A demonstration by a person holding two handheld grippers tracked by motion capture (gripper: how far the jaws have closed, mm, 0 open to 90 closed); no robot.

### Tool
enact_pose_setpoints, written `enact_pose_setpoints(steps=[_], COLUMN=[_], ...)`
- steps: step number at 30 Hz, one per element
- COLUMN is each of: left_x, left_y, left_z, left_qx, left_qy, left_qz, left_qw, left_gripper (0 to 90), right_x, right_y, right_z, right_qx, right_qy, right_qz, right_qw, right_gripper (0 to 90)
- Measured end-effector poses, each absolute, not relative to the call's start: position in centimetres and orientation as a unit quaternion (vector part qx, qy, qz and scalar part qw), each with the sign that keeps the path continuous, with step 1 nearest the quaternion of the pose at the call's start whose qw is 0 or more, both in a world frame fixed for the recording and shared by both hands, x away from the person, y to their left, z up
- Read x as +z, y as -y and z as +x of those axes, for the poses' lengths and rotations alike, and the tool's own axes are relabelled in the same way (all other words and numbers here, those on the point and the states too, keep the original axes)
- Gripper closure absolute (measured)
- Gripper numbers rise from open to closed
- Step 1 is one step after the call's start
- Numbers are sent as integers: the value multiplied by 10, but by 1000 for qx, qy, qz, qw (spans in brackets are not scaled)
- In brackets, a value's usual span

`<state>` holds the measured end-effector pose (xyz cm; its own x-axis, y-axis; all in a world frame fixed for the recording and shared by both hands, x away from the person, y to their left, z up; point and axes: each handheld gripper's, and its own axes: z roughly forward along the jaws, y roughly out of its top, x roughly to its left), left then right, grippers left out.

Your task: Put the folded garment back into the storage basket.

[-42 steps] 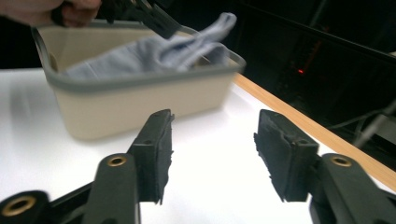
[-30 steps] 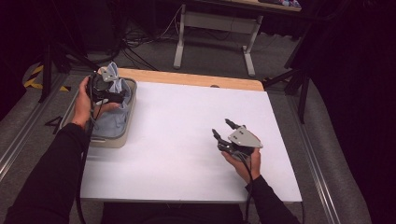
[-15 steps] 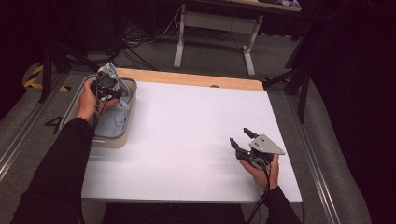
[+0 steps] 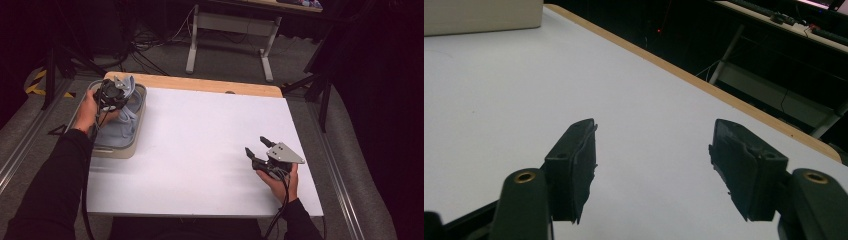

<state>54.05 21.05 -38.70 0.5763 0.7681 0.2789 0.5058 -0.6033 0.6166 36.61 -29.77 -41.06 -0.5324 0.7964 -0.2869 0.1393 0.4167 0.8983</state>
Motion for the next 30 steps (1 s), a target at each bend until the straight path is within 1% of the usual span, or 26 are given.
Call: enact_pose_setpoints(steps=[1, 6, 13, 18, 21, 24, 25, 27, 29, 30], left_x=[-387, -388, -400, -407, -409, -409, -409, -407, -403, -403], left_y=[-211, -205, -200, -193, -192, -193, -193, -195, -198, -198], left_z=[541, 539, 546, 550, 550, 548, 548, 546, 544, 544], left_qx=[270, 248, 224, 221, 232, 241, 243, 247, 254, 254], left_qy=[-373, -351, -354, -356, -370, -370, -371, -374, -375, -375], left_qz=[854, 880, 894, 896, 885, 880, 877, 872, 865, 865], left_qw=[243, 200, 160, 144, 158, 175, 183, 197, 215, 215], left_gripper=[821, 824, 823, 823, 815, 800, 782, 782, 744, 745], right_x=[-411, -409, -411, -412, -413, -413, -412, -412, -412, -412], right_y=[298, 297, 296, 294, 293, 293, 293, 293, 293, 293], right_z=[366, 366, 368, 368, 368, 368, 368, 368, 367, 367], right_qx=[442, 444, 441, 438, 435, 437, 439, 442, 442, 442], right_qy=[-755, -758, -764, -767, -770, -769, -769, -768, -767, -767], right_qz=[310, 305, 303, 301, 298, 298, 296, 294, 294, 294], right_qw=[371, 368, 362, 360, 360, 359, 359, 358, 359, 359], right_gripper=[354, 354, 351, 349, 346, 343, 337, 335, 331, 331])
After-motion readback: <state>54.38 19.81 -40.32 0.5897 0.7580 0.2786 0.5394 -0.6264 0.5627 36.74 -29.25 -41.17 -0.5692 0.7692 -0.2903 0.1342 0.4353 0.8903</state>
